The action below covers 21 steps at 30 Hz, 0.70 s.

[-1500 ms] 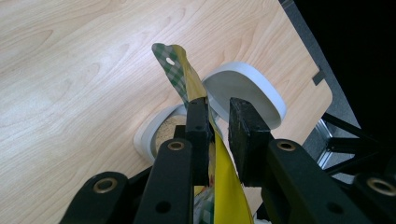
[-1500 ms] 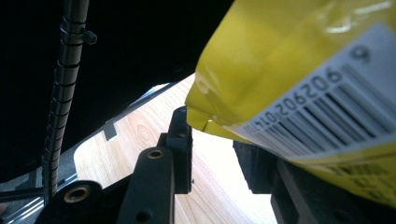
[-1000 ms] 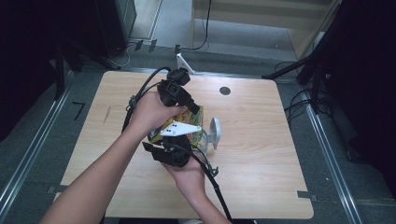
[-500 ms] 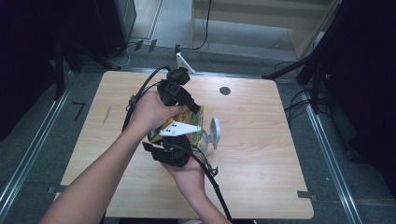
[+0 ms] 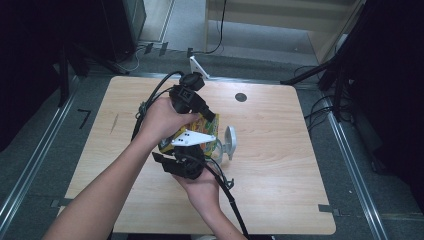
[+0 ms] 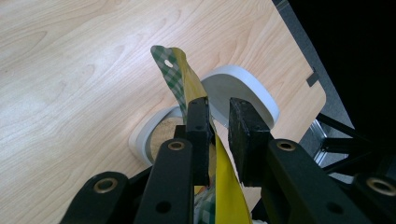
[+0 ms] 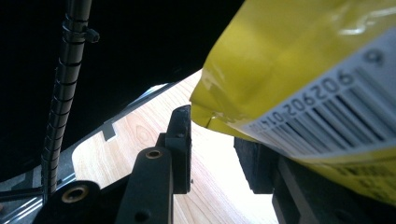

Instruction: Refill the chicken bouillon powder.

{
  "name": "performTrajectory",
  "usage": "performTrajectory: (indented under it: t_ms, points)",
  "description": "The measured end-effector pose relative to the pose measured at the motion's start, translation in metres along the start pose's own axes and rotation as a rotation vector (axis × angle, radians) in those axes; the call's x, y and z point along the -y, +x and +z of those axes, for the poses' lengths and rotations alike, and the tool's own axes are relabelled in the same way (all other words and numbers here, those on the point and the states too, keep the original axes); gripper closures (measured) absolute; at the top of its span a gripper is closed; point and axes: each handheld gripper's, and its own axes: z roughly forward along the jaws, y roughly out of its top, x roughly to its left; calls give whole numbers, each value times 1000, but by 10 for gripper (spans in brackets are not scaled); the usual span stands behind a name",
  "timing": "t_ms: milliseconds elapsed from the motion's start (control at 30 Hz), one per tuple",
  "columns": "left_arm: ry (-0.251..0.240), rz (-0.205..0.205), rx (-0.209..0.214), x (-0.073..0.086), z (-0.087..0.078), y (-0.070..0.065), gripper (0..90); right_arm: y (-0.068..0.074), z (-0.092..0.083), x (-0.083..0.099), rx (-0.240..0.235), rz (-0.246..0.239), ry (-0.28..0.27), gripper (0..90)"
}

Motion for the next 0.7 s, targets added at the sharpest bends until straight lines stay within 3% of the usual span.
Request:
performTrajectory:
  t_ms: [700]
  points:
    - [-3, 1, -5, -2, 0, -3, 782, 1, -3, -2, 4, -3, -6, 679]
